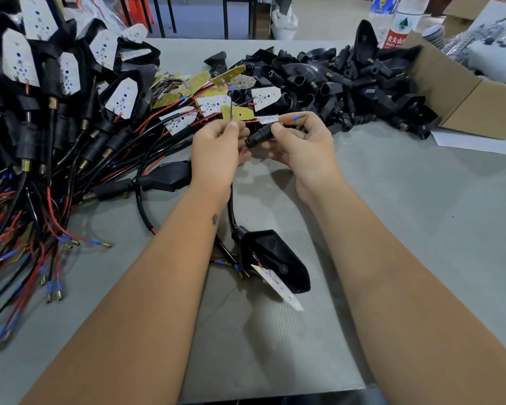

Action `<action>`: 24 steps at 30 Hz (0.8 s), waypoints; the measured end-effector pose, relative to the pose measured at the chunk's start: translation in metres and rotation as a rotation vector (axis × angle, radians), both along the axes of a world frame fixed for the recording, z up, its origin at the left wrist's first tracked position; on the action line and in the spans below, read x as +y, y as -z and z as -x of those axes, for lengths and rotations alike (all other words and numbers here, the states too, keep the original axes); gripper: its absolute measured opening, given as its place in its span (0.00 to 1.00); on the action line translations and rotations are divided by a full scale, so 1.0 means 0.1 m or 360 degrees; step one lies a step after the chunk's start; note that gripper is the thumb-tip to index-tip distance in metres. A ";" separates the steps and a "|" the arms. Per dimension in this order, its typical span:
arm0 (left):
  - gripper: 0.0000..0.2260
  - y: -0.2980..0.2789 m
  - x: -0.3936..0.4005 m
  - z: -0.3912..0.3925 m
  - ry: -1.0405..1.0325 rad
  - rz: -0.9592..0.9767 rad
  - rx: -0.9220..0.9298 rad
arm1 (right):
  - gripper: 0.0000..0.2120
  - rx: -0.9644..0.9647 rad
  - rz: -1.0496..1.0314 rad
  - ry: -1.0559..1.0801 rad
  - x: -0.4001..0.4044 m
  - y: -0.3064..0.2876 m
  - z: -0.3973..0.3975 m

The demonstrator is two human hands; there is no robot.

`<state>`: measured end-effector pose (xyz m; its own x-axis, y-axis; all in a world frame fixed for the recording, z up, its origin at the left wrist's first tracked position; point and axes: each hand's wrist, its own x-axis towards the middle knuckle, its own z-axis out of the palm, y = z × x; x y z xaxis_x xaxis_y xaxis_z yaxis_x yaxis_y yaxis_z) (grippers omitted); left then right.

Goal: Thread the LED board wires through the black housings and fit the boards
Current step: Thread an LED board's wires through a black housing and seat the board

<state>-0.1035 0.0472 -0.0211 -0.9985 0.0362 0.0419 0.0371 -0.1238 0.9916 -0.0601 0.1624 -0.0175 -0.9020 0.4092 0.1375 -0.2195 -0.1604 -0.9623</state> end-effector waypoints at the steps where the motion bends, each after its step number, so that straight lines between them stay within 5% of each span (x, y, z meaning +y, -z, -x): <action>1: 0.10 -0.02 0.00 0.00 -0.0017 -0.0102 -0.0019 | 0.06 -0.0015 0.0022 0.0032 0.01 0.00 0.01; 4: 0.09 -0.08 -0.03 -0.01 -0.0065 -0.0402 -0.0048 | 0.07 -0.0023 0.0051 0.0094 0.02 0.01 0.03; 9: 0.07 -0.08 -0.08 -0.01 -0.0165 -0.0467 0.0031 | 0.08 -0.0037 0.0046 0.0130 0.03 0.03 0.02; 18: 0.12 -0.04 -0.14 0.04 -0.0074 0.0172 0.0322 | 0.08 -0.0081 0.0309 0.0247 0.08 0.04 0.07; 24: 0.14 -0.04 -0.14 0.01 -0.0080 0.0299 0.0378 | 0.07 -0.0064 0.0507 0.0249 0.12 0.04 0.08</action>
